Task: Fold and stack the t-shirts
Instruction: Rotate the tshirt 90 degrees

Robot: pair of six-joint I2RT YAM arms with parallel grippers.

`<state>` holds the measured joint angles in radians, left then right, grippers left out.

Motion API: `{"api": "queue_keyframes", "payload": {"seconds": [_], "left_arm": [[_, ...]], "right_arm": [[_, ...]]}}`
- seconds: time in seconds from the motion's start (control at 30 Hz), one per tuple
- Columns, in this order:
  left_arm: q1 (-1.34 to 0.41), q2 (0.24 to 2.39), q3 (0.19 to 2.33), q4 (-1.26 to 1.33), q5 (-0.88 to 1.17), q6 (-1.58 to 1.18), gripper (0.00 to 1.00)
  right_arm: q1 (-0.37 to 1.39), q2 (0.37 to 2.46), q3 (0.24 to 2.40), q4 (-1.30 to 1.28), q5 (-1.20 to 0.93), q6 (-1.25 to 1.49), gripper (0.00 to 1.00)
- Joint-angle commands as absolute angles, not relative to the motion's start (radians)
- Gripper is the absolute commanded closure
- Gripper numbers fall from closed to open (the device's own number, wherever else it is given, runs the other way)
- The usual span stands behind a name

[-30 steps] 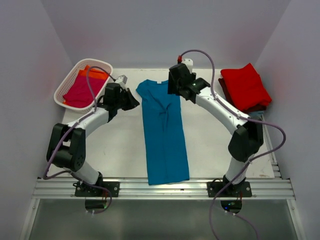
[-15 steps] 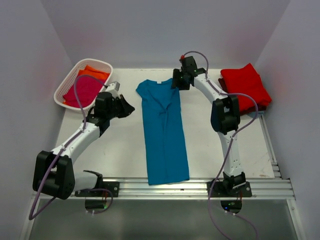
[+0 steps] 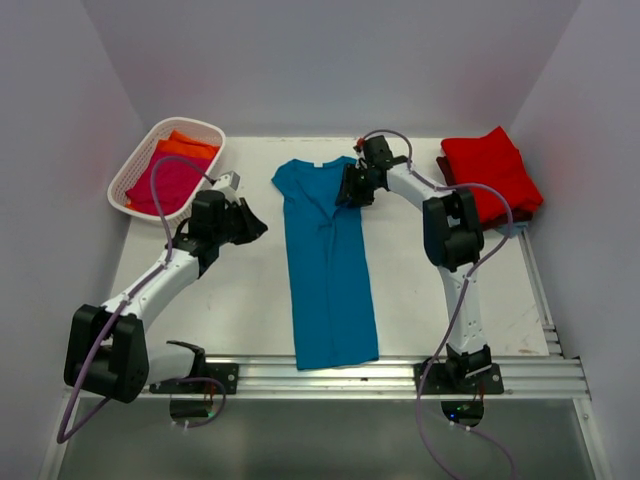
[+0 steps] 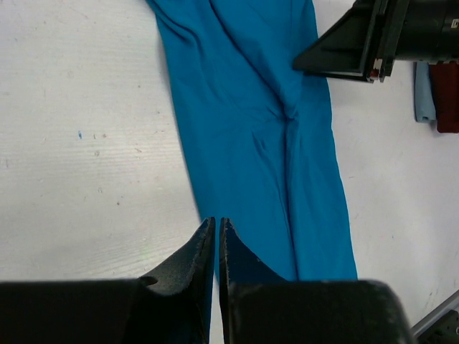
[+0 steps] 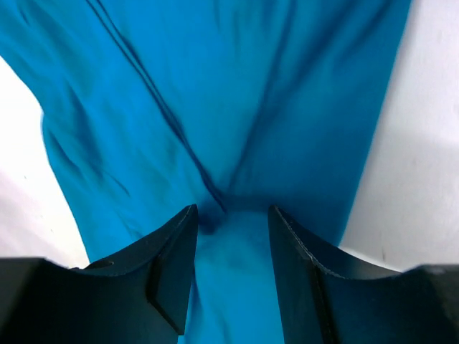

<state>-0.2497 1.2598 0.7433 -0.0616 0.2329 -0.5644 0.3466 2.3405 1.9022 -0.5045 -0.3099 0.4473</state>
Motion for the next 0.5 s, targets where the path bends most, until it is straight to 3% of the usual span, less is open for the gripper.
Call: {"api": "queue_keyframes", "payload": {"seconds": [0.0,0.47], "left_arm": [[-0.252,1.229,0.742,-0.057,0.226,-0.571,0.91],[-0.253,1.230,0.735,-0.067,0.207,-0.568,0.94]], "right_arm": [[0.345,2.188,1.824,-0.437,-0.325,0.472,0.52],[0.347,2.215,1.779,-0.400,-0.368,0.526,0.55]]}}
